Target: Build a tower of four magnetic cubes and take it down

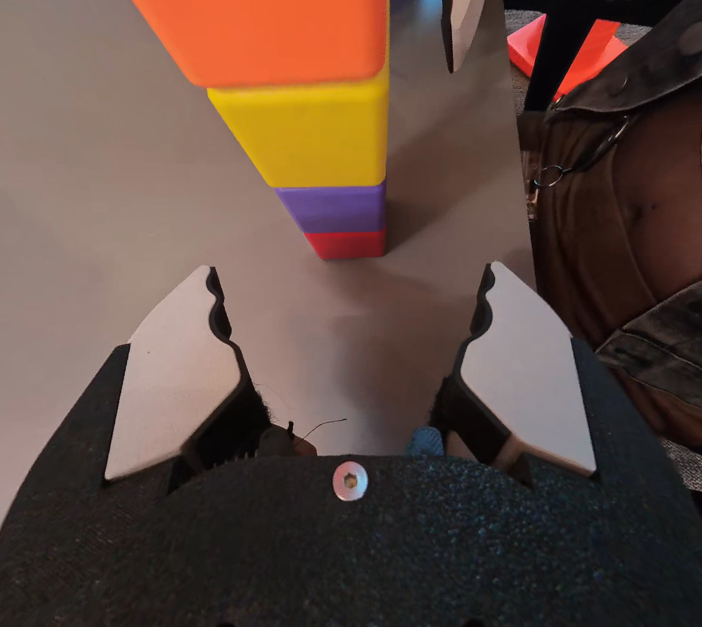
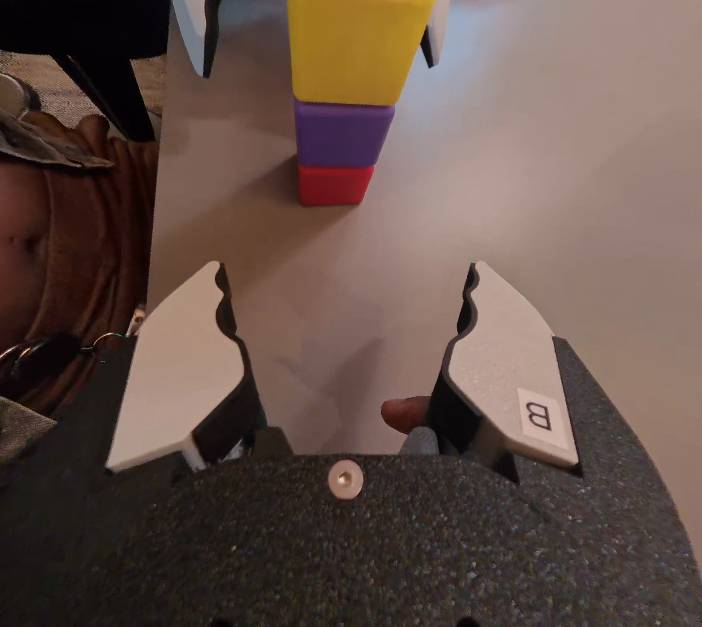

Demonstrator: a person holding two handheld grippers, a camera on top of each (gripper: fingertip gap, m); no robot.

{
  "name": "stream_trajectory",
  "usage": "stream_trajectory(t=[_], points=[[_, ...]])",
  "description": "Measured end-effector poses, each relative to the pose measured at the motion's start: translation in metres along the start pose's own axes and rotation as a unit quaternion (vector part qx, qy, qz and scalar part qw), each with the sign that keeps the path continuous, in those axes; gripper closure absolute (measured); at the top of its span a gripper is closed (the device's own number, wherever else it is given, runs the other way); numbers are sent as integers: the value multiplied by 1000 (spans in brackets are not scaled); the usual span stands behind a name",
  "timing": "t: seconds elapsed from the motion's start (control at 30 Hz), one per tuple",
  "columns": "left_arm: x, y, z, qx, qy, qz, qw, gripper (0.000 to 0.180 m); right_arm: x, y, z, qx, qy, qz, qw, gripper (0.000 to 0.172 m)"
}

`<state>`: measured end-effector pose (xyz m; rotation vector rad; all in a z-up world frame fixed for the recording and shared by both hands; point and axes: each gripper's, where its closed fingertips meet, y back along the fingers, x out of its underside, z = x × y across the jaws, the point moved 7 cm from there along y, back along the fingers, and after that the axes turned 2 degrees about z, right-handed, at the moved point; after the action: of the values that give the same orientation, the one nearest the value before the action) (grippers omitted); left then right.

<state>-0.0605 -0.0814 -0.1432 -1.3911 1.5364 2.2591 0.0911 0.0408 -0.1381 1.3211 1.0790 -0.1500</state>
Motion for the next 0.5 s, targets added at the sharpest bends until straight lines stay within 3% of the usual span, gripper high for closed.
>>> stream_trajectory(t=[0.23,0.4,0.5], points=[[-21,19,8,-11,19,-169,985,56,-19,12,-5,-7,-17,-157,987,61],[-34,36,15,-46,40,-288,956,52,-41,38,-8,-32,-63,-323,944,74],[-39,42,16,-49,45,-339,938,53,-46,45,-8,-40,-75,-371,925,78]])
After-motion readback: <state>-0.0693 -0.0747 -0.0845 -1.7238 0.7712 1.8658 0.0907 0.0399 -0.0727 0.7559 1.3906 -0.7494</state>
